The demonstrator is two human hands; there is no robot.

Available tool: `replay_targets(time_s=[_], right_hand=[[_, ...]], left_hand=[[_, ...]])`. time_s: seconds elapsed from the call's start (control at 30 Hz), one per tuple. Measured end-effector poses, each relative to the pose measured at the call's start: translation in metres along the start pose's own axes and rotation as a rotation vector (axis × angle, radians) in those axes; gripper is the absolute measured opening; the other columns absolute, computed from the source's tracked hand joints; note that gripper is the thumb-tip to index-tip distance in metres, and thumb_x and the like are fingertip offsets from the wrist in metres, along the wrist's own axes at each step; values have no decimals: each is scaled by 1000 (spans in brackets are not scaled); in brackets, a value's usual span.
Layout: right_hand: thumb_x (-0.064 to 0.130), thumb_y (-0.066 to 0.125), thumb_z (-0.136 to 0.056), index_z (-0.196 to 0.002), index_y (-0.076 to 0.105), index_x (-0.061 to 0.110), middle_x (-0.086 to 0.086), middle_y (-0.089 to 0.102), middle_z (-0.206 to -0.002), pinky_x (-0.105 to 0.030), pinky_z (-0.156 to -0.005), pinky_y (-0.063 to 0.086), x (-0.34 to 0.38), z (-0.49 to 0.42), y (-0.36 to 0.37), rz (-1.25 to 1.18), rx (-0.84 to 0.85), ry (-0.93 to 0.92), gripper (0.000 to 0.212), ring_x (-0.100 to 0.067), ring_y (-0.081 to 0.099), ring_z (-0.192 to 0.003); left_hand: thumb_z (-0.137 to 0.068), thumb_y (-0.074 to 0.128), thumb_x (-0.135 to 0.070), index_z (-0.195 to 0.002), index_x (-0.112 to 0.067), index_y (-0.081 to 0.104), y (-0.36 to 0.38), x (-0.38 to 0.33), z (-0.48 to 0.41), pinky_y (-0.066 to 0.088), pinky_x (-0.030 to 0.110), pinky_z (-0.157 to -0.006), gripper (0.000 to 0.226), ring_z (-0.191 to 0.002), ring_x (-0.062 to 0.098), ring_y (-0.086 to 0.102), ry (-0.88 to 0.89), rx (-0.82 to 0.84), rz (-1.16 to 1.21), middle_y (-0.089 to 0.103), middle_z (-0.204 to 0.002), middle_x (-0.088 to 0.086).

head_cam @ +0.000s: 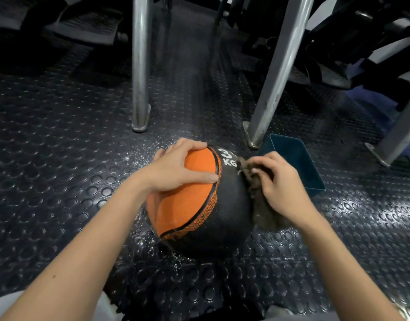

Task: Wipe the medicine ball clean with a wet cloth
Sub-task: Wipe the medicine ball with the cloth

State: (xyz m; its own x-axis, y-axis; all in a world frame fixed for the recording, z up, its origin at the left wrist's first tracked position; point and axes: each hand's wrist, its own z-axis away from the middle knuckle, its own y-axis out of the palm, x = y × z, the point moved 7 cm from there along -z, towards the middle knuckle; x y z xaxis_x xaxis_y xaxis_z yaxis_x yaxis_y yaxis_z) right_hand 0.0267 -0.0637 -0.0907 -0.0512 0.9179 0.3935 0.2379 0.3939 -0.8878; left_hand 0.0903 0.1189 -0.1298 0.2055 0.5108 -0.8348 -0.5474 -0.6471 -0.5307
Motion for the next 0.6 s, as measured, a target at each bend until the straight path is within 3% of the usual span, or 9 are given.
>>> replay_targets(time_s=[0.07, 0.13, 0.2, 0.27, 0.33, 0.4, 0.5, 0.6], right_hand=[[5, 57, -90, -105, 69, 15, 1, 51, -94, -31, -90, 41, -30, 6, 13, 96, 115, 132, 22, -23, 56, -98], [5, 58, -90, -103, 69, 15, 0, 52, -94, -27, -89, 39, -39, 7, 12, 29, 110, 202, 20, -22, 54, -100], [2, 57, -90, -103, 68, 12, 2, 52, -94, -11, -81, 33, -23, 0, 0, -79, -53, 149, 20, -9, 50, -94], [2, 57, -90, -104, 67, 13, 5, 52, -94, -4, -82, 32, 1, -5, -3, -112, -128, 62, 20, -2, 47, -90], [6, 55, -92, -106, 66, 15, 9, 51, -97, -18, -88, 40, 18, -3, 10, -109, -89, 23, 21, -9, 51, -94], [7, 54, -92, -107, 66, 16, 9, 51, -97, -31, -85, 44, 26, 4, 17, -117, -89, 25, 21, -15, 53, -94], [7, 56, -91, -103, 66, 18, 11, 52, -96, -27, -83, 44, 36, 12, 17, -174, -89, -25, 19, -10, 53, -93], [14, 54, -90, -102, 66, 19, 14, 53, -96, -16, -79, 43, 49, 19, 14, -192, -73, -136, 17, -2, 52, -91]], left_hand=[[-41, 60, -77, -118, -53, 35, -3, 7, 1, 25, 46, -112, 85, -123, 10, 37, -26, 46, 41, 32, -114, -40], [-41, 62, -77, -120, -54, 36, -8, 10, 2, 27, 45, -112, 86, -127, 13, 35, -51, 75, 21, 34, -120, -35], [-50, 63, -75, -129, -46, 38, -21, 4, 6, 18, 44, -115, 87, -133, 12, 27, -41, 51, -125, 31, -132, -26], [-74, 67, -58, -137, -36, 36, -35, -4, 11, 15, 43, -116, 73, -136, 16, 23, -43, -19, -282, 25, -143, -13], [-91, 56, -39, -143, -27, 30, -35, -5, 11, 23, 39, -113, 59, -136, 24, 28, -103, -81, -294, 25, -147, 1], [-98, 40, -41, -144, -17, 28, -20, -2, 7, 24, 42, -112, 52, -134, 30, 31, -196, -121, -270, 25, -146, 11], [-98, 29, -50, -142, -16, 30, -9, 4, 3, 22, 48, -112, 55, -135, 30, 28, -267, -255, -242, 27, -146, 9], [-95, 40, -49, -131, -23, 49, -22, 7, -4, 30, 38, -107, 45, -127, 23, 40, -139, -366, -199, 45, -134, 3]])
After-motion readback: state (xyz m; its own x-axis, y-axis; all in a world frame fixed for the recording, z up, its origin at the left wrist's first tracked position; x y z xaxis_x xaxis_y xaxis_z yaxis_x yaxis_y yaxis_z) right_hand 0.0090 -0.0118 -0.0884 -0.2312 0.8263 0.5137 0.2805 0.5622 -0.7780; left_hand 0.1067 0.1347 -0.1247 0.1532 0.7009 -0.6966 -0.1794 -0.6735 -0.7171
